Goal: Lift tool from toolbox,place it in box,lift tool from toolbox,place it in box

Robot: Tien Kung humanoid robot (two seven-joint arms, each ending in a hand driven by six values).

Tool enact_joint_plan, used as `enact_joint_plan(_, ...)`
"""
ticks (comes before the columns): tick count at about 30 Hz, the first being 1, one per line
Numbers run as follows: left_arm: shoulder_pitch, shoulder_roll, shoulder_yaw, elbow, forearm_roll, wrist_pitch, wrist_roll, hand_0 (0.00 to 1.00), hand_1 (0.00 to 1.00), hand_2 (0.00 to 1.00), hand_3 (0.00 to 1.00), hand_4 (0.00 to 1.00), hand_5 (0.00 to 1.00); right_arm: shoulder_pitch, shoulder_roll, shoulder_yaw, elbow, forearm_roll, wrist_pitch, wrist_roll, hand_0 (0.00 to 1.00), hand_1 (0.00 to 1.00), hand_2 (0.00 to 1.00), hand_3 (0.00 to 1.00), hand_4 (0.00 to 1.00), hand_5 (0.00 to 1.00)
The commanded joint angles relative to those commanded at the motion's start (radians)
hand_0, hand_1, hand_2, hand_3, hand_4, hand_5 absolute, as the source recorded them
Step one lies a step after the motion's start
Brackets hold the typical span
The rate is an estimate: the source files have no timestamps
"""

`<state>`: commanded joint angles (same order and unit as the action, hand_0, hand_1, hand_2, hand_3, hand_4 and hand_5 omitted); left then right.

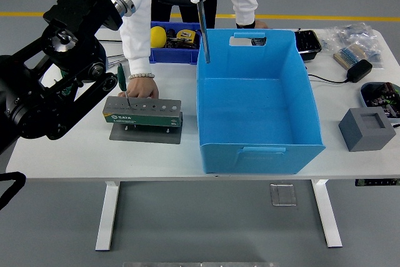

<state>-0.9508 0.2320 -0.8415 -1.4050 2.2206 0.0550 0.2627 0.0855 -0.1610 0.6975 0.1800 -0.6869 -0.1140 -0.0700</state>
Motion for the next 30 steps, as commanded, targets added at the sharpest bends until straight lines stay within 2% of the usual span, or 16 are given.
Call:
enact_joint_plan(6, 0.007, -0.062, 0.108, 0.018, -0.091, 0.038, 0.006, 0.033, 0.002, 0.009, 0.110, 0.838, 0.477, 0.004, -0.005, -0.007, 0.000, 0.008, 0.000, 0.006, 0.638, 0.616, 0.720, 0.729, 0.902, 0.988)
enact_joint_plan(12, 0.009, -0.113, 0.188, 0.039, -0.121, 0.057, 0.010, 0.032, 0.002, 0.009, 0.108, 0.838, 0.477, 0.006, -0.010, -0.014, 0.000, 0.012, 0.001, 0.012, 0.638, 0.616, 0.715, 0.728, 0.902, 0.988)
enact_joint_plan(17, 0.012, -0.144, 0.238, 0.081, -0.131, 0.070, -0.001, 0.032, 0.002, 0.009, 0.108, 0.840, 0.481, 0.007, -0.013, -0.012, 0.000, 0.006, 0.002, 0.013, 0.638, 0.616, 0.714, 0.728, 0.902, 0.988)
enact_joint_plan(24, -0.002, -0.180, 0.326, 0.155, -0.153, 0.116, -0.035, 0.031, 0.002, 0.010, 0.107, 0.840, 0.480, 0.008, -0.017, -0.014, 0.000, 0.001, 0.001, 0.013, 0.638, 0.616, 0.713, 0.727, 0.902, 0.988)
enact_joint_plan(30, -0.024, -0.214, 0.392, 0.197, -0.173, 0.111, -0.052, 0.031, 0.002, 0.011, 0.106, 0.838, 0.481, 0.011, -0.020, -0.018, 0.000, 0.000, 0.000, 0.014, 0.637, 0.614, 0.711, 0.723, 0.902, 0.989)
